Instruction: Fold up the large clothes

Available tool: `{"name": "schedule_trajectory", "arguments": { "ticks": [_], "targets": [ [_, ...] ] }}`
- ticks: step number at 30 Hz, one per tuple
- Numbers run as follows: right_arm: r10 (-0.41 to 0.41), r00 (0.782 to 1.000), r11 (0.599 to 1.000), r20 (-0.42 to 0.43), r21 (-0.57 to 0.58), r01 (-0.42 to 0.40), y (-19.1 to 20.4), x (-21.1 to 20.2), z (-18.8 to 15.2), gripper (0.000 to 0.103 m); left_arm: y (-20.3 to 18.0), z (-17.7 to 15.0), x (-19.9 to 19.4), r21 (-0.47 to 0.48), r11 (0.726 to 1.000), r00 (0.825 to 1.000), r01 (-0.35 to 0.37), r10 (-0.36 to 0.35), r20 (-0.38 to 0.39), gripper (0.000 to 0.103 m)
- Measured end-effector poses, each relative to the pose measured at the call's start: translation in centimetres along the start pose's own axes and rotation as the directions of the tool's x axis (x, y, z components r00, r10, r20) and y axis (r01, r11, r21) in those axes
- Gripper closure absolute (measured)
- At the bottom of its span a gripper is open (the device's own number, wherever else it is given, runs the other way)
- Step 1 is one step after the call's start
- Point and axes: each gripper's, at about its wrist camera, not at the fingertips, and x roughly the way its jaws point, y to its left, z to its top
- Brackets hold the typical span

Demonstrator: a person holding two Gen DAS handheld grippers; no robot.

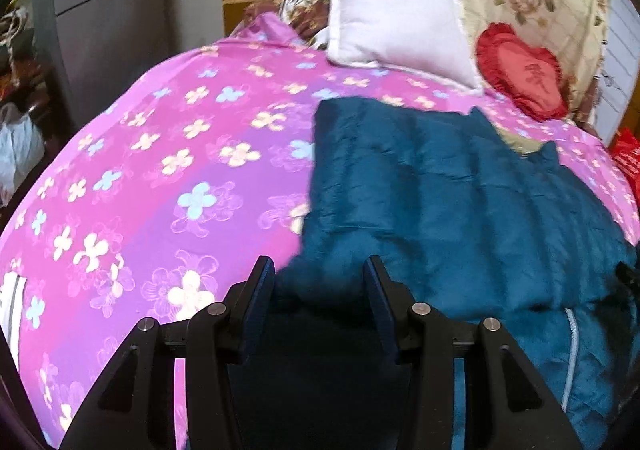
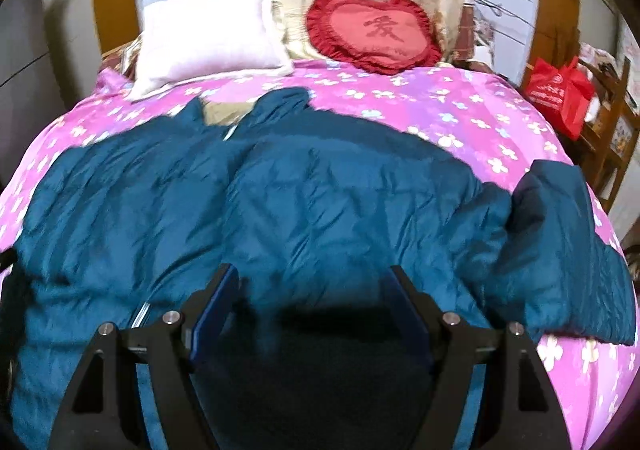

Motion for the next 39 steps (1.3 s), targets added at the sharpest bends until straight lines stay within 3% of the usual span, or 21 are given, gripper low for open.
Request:
{"name": "schedule_trajectory", "arguments": {
  "ticks": [4, 11, 12, 13, 14, 15, 16, 17, 19, 22, 24, 26, 27, 30, 39],
  "targets": [
    [-0.034, 0.999, 0.998, 0.001, 0.059, 0.034, -2.1, 1.2, 1.5, 0.024, 1.1, -0.2, 1.3, -0.065, 0.997, 0.998, 0.047, -0.05, -0.039, 0.073],
    [-0.054, 0.997, 0.983, -0.048, 0.173, 0.062, -6.2, 3.5, 1.9, 0.026, 1.2, -0.5, 1.6, -0.071, 0.996, 0.998, 0.054, -0.056, -0.034, 0.07],
    [-0.064, 0.996, 0.984, -0.059, 0.162, 0.073, -6.1, 4.1, 1.9, 0.031, 1.1, -0.5, 1.6, -0.07, 0.996, 0.998, 0.052, -0.054, -0.034, 0.07],
    [-0.062, 0.995, 0.988, -0.077, 0.136, 0.072, -5.8, 4.9, 1.9, 0.051, 1.2, -0.4, 1.6, -0.07, 0.996, 0.998, 0.052, -0.055, -0.036, 0.07],
    [-0.051, 0.995, 0.991, -0.088, 0.116, 0.061, -5.3, 5.3, 1.9, 0.064, 1.3, -0.4, 1.6, -0.071, 0.996, 0.998, 0.054, -0.056, -0.036, 0.07],
    [-0.054, 0.995, 0.994, -0.086, 0.085, 0.062, -4.7, 5.4, 2.0, 0.071, 1.3, -0.5, 1.6, -0.074, 0.996, 0.998, 0.057, -0.059, -0.034, 0.07],
    [-0.075, 0.995, 0.996, -0.069, 0.05, 0.079, -3.9, 5.1, 2.2, 0.084, 1.2, -0.5, 1.6, -0.075, 0.995, 0.998, 0.058, -0.061, -0.035, 0.07],
    [-0.094, 0.994, 0.995, -0.048, 0.026, 0.096, -3.4, 4.8, 2.3, 0.088, 1.2, -0.5, 1.8, -0.076, 0.995, 0.997, 0.061, -0.064, -0.035, 0.07],
    [-0.131, 0.991, 0.991, -0.003, 0.013, 0.131, -3.0, 4.2, 2.5, 0.088, 1.1, -0.5, 1.8, -0.072, 0.995, 0.997, 0.062, -0.065, -0.033, 0.069],
    [-0.183, 0.979, 0.983, -0.089, -0.01, 0.183, -2.8, 6.1, 2.1, 0.086, 1.1, -0.5, 1.6, -0.068, 0.996, 0.998, 0.057, -0.059, -0.026, 0.069],
    [-0.2, 0.976, 0.98, -0.084, -0.018, 0.199, -2.5, 5.6, 2.3, 0.074, 1.1, -0.6, 1.4, -0.065, 0.996, 0.998, 0.055, -0.057, -0.02, 0.069],
    [-0.168, 0.983, 0.985, -0.076, 0.031, 0.171, -2.9, 4.2, 2.4, 0.05, 1.0, -0.6, 1.0, -0.056, 0.997, 0.999, 0.046, -0.047, -0.006, 0.069],
    [-0.145, 0.988, 0.987, -0.057, 0.062, 0.148, -3.1, 3.2, 2.3, 0.048, 0.9, -0.7, 0.7, -0.045, 0.998, 0.999, 0.038, -0.037, 0.008, 0.069],
    [-0.107, 0.994, 0.991, -0.014, 0.074, 0.108, -2.3, 0.8, 1.9, 0.046, 0.2, -0.8, -0.5, -0.001, 1.0, 0.998, 0.027, -0.027, 0.057, 0.069],
    [0.012, 1.0, 0.999, -0.023, 0.053, -0.01, 1.6, -2.3, -1.2, 0.046, -1.4, -1.3, -4.1, 0.069, 0.996, 0.988, 0.062, -0.071, 0.138, 0.069]
  ]
}}
